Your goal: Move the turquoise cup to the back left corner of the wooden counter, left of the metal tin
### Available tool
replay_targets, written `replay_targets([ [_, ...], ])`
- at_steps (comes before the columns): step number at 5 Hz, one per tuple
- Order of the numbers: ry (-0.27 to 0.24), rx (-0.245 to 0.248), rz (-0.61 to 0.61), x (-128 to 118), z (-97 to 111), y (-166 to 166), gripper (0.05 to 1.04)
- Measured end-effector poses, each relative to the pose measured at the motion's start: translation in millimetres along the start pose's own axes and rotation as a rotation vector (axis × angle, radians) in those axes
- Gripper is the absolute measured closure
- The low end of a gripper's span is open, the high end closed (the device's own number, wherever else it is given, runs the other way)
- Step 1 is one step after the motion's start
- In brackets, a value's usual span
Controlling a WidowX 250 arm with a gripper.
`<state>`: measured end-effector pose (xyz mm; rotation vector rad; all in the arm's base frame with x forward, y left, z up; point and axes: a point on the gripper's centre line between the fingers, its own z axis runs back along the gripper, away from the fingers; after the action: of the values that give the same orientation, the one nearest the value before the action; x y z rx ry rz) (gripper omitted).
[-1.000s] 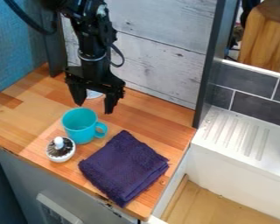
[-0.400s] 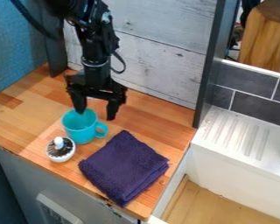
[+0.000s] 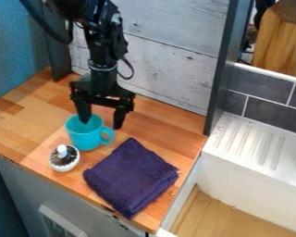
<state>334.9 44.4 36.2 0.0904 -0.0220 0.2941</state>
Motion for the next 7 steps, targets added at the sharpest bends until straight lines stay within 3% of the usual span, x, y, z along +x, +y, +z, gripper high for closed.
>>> replay_targets([
  [1,0.009,-0.004,0.012,-1,-2,-1,0.137],
  [4,0.017,-0.011,-0.006,-2,-5,-2,0.888],
  [5,0.021,-0.020,0.004,-2,-5,-3,0.985],
  [6,0.046,-0.026,-0.048,-3,-1,-4,0.999],
  [7,0.010,-0.024,-0.111,5,22,11,0.999],
])
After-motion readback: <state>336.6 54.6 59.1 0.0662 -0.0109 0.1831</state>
